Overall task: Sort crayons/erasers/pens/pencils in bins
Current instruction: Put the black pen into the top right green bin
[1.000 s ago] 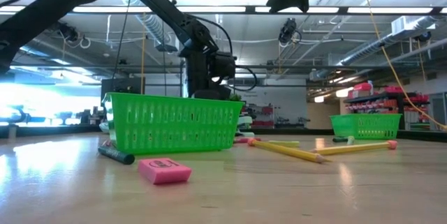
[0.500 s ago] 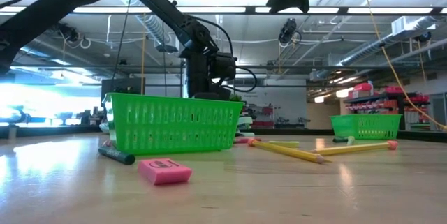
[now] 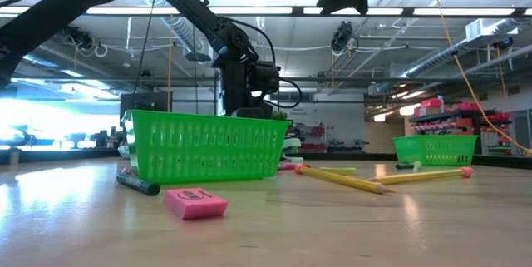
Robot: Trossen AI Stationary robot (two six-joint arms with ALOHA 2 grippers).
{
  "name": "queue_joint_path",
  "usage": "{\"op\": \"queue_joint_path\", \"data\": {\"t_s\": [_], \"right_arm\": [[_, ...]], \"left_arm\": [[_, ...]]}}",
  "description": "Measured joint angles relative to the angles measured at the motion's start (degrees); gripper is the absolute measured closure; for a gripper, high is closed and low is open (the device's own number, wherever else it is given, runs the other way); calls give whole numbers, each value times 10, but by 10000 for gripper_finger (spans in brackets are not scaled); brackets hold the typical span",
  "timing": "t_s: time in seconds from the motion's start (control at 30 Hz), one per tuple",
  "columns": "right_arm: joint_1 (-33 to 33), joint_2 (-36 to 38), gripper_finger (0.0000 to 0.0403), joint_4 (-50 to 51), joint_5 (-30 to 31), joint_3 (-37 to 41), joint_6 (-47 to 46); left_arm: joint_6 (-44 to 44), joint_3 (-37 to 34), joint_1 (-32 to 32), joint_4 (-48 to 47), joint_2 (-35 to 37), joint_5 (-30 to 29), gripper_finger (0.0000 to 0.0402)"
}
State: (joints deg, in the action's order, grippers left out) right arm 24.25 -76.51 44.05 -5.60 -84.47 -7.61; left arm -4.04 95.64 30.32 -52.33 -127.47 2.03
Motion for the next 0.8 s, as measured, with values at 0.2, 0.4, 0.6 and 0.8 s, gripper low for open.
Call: {"op": "queue_joint_path", "data": {"t_s": [0.2,0.4,0.6,0.8], "right_arm": [[0,0,281,0,0,0,-13],[0,3,281,0,0,0,-25],[2,23,281,0,0,0,-25],[8,65,281,1,0,0,-31]], "left_arm": [[8,-1,-20,-14,4,25,361],[23,-4,-40,-25,28,30,366],[45,-3,-46,-30,65,36,364],[77,-3,-46,-23,110,53,386]]}}
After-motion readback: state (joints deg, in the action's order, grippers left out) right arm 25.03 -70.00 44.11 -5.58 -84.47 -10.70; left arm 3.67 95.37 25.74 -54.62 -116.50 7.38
